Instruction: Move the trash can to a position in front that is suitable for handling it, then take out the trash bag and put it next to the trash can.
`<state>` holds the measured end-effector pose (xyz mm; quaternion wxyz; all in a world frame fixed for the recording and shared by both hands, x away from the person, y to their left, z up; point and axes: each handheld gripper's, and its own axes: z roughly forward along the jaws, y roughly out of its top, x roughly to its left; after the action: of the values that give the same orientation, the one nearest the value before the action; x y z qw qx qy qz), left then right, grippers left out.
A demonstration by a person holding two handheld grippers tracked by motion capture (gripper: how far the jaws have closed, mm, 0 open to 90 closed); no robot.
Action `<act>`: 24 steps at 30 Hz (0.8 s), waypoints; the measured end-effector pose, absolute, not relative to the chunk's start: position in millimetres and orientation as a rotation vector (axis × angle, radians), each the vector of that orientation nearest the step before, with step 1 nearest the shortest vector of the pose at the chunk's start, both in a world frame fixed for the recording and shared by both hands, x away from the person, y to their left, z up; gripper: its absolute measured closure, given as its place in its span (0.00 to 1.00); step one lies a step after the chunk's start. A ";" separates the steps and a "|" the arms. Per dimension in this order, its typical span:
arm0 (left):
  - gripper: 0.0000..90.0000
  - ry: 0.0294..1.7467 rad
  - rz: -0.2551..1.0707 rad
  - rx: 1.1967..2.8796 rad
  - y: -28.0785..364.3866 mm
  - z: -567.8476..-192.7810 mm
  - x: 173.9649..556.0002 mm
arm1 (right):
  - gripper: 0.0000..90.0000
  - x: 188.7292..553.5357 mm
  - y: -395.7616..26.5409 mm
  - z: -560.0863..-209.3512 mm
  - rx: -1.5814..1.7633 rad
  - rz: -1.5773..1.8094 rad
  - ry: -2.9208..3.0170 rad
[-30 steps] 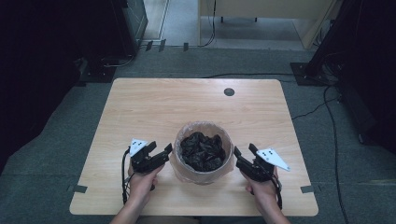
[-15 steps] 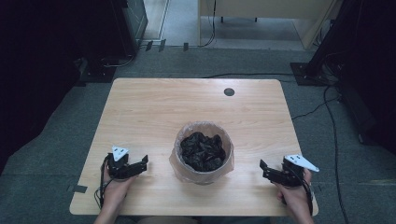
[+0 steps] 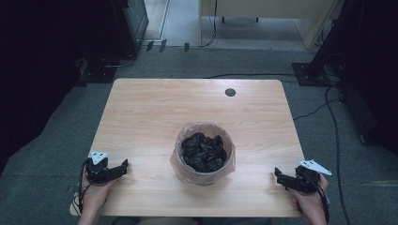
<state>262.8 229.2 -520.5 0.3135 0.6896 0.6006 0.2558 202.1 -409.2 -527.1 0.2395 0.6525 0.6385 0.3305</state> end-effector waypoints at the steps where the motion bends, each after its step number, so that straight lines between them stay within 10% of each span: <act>1: 0.10 1.584 0.672 1.812 229.8 -520.6 262.8 | 0.00 202.4 -408.9 -527.3 1.785 0.902 1.748; 24: 0.11 1.434 0.625 1.889 171.1 -514.8 251.4 | 0.00 207.8 -399.8 -528.3 1.735 0.779 1.790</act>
<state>251.4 171.1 -514.8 0.3377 0.7248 0.5505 0.2399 207.8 -399.8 -528.3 0.2616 0.6411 0.6615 0.2879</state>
